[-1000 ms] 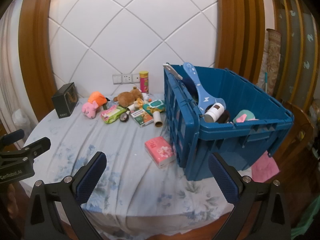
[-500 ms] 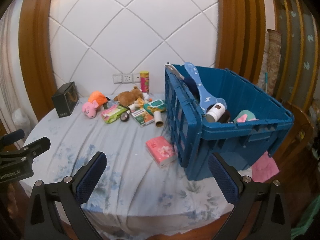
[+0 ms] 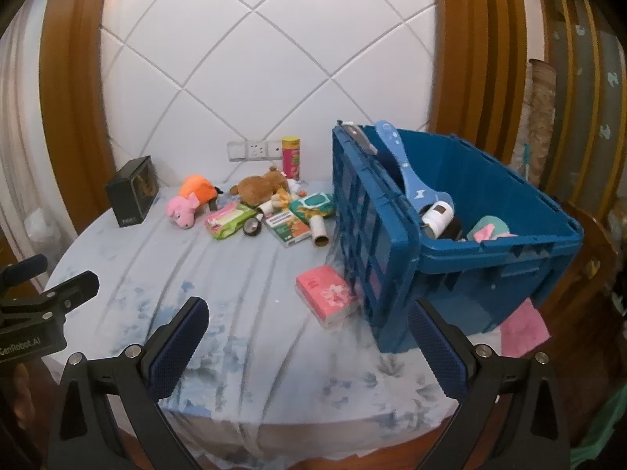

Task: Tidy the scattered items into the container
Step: 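Move both tools toward the scattered items on the table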

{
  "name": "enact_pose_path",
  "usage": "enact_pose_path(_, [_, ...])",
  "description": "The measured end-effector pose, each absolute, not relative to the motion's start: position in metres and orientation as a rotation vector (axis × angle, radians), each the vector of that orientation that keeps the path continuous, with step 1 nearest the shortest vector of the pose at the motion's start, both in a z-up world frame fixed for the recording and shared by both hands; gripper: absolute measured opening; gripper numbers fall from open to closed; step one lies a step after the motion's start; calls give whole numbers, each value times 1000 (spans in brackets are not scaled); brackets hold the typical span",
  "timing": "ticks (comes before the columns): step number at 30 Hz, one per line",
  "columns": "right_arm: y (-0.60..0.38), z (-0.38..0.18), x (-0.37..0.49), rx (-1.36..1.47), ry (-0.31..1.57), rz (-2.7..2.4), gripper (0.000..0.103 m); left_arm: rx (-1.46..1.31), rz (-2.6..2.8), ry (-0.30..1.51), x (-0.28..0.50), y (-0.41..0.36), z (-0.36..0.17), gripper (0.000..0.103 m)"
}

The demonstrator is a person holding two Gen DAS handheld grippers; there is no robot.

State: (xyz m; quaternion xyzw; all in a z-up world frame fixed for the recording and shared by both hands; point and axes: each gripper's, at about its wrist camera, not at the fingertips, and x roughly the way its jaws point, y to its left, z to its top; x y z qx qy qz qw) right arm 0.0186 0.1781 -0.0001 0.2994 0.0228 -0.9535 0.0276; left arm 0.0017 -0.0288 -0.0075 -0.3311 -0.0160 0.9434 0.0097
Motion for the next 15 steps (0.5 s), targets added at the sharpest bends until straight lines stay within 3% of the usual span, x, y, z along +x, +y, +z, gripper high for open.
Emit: enact_pose_path(15, [147,-15,5,978,74,-2905,103,-1136,2939,-112,-10,-65,-34,103])
